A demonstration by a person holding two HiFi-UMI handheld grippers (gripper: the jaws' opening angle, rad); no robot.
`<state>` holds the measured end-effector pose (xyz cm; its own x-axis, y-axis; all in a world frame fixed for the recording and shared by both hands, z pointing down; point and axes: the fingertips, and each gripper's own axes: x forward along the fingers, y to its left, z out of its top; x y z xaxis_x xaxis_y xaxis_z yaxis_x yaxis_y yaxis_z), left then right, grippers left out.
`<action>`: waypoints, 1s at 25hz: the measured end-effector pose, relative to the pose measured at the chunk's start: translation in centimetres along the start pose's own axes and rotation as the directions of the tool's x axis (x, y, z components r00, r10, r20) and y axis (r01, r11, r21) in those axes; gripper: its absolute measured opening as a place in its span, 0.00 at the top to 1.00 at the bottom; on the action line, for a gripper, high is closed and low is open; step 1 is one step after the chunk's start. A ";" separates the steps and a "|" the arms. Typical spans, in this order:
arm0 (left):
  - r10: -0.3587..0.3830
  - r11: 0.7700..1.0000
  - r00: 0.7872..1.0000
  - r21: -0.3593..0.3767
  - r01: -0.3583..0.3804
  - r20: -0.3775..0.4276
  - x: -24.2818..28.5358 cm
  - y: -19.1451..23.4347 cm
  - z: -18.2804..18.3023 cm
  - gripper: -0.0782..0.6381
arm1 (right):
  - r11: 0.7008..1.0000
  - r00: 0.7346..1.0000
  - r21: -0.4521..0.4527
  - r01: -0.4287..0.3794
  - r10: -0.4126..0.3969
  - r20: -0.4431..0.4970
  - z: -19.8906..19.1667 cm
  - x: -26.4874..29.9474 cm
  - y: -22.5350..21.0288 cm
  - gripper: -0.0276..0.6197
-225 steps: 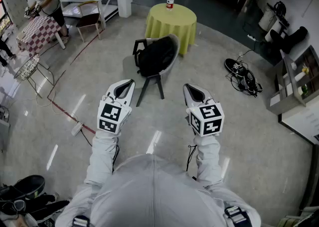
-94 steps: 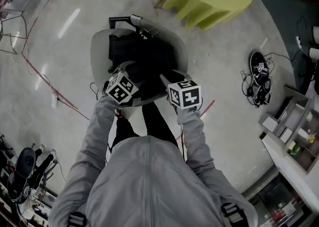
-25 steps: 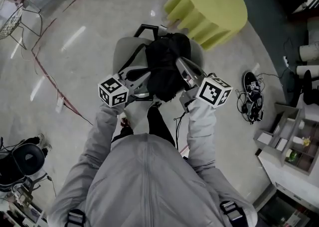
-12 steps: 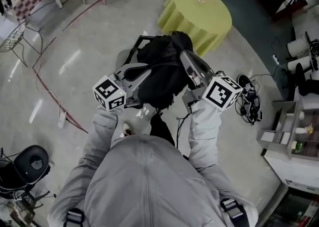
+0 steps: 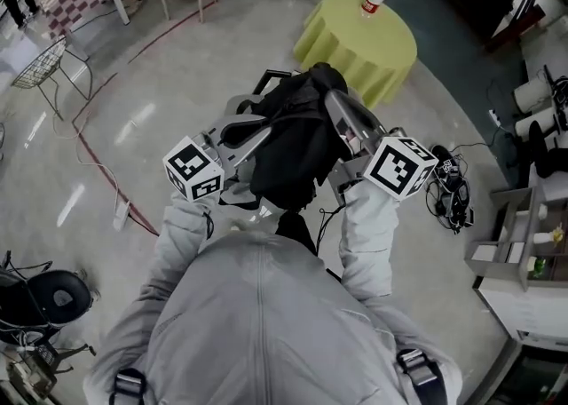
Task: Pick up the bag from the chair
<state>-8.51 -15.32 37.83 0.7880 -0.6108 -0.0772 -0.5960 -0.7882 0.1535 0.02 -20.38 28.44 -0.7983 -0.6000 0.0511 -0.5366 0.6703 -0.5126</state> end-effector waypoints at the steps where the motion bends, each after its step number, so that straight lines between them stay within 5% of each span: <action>1: -0.003 1.000 1.000 0.011 0.002 0.004 -0.4 -0.1 0.4 0.84 | 1.000 1.000 -0.006 -0.001 0.001 0.003 0.0 0.0 0.4 0.94; 25: 0.005 0.999 0.997 0.032 -0.007 0.071 -1.8 0.0 3.0 0.84 | 1.000 0.999 0.006 -0.002 0.002 0.032 0.3 0.3 1.4 0.94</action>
<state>-10.42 -14.40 35.06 0.7718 -0.6187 -0.1466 -0.6065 -0.7856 0.1225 -0.85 -19.77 27.48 -0.7899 -0.6128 0.0226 -0.5336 0.6687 -0.5178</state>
